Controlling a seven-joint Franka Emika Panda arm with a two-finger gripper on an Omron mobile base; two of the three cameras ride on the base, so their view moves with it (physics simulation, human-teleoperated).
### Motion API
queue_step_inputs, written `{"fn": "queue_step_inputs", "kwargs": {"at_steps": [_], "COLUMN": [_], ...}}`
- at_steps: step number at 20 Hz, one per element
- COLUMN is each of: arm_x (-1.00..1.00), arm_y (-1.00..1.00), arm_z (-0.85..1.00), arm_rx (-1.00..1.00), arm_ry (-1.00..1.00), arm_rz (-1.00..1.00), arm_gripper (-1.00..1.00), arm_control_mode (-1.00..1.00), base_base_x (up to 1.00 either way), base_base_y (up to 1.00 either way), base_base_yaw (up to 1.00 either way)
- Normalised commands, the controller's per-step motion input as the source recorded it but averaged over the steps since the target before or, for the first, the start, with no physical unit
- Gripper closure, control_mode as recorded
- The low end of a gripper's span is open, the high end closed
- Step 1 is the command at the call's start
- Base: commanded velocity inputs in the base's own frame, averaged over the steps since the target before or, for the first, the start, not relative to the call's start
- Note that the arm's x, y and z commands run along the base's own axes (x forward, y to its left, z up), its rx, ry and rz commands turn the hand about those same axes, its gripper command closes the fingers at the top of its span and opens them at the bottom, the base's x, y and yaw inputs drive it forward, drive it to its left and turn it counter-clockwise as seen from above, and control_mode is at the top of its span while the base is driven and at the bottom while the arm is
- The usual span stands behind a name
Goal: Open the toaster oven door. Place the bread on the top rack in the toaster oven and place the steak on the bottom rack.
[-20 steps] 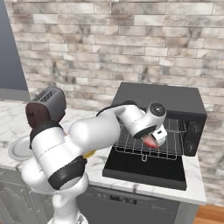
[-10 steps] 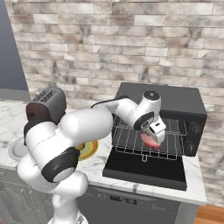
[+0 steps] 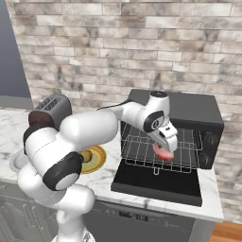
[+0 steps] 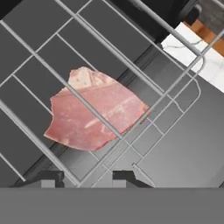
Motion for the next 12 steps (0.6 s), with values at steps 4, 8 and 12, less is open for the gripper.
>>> {"fn": "queue_step_inputs", "kwargs": {"at_steps": [4,8,12], "arm_x": [-0.58,-0.62,-0.58], "arm_y": [0.0,0.02,0.03], "arm_z": [-0.59,-0.64,-0.66], "arm_rx": [0.0,0.0,0.0], "arm_ry": [0.09,0.03,0.07], "arm_rz": [0.0,0.0,0.0], "arm_gripper": [1.0,1.0,1.0], "arm_control_mode": [-1.0,-1.0,-1.0], "base_base_x": [0.0,0.0,0.0], "base_base_y": [0.0,0.0,0.0], "base_base_yaw": [0.0,0.0,0.0]}}
